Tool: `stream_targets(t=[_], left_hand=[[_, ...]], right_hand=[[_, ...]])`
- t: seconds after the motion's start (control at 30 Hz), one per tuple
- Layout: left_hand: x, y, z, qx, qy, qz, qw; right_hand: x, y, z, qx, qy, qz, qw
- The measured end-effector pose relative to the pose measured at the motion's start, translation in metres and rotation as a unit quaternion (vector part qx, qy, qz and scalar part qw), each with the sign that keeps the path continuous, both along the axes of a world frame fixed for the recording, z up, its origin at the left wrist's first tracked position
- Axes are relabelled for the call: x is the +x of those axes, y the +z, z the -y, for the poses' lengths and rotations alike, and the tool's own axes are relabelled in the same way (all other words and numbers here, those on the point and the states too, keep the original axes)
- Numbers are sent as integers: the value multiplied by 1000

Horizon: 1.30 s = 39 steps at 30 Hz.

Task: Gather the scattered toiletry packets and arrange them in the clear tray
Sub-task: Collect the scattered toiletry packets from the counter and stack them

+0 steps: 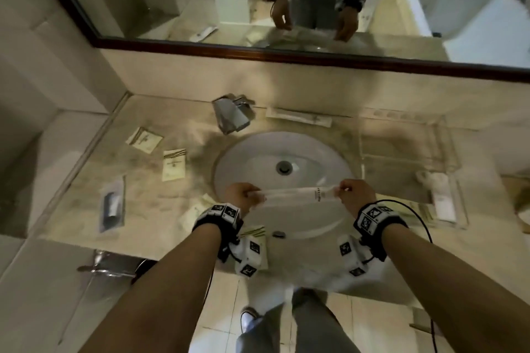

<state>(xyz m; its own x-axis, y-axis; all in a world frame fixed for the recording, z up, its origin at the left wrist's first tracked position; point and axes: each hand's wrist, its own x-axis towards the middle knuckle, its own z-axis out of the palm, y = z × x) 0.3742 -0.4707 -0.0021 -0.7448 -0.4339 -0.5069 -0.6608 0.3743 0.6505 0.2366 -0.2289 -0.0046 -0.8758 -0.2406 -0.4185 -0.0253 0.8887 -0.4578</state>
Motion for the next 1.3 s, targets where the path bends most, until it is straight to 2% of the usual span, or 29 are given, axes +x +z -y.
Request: stream_targets(t=[0.2, 0.37, 0.53, 0.73, 0.9, 1.03, 1.13, 1.3], left_hand=[[-75, 3, -102, 52, 73, -26, 996], [-140, -6, -176, 45, 50, 0, 998], [-184, -13, -227, -8, 15, 46, 999], [-207, -16, -245, -158, -58, 105, 980], [-225, -19, -251, -269, -153, 131, 942], [-229, -31, -252, -304, -205, 140, 920], [-230, -38, -254, -320, -224, 134, 911], [-225, -43, -254, -292, -200, 102, 930]], right_hand=[[-59, 10, -102, 30, -52, -17, 998], [-110, 10, -185, 30, -105, 9, 994], [-148, -2, -237, 50, -125, 46, 990], [-170, -18, -243, 81, -84, 87, 989], [-180, -24, -241, 138, -14, 101, 985], [-181, -20, -242, 161, 21, 100, 982], [-177, -22, -240, 173, 43, 69, 982], [-174, -20, -237, 202, 74, 46, 976]])
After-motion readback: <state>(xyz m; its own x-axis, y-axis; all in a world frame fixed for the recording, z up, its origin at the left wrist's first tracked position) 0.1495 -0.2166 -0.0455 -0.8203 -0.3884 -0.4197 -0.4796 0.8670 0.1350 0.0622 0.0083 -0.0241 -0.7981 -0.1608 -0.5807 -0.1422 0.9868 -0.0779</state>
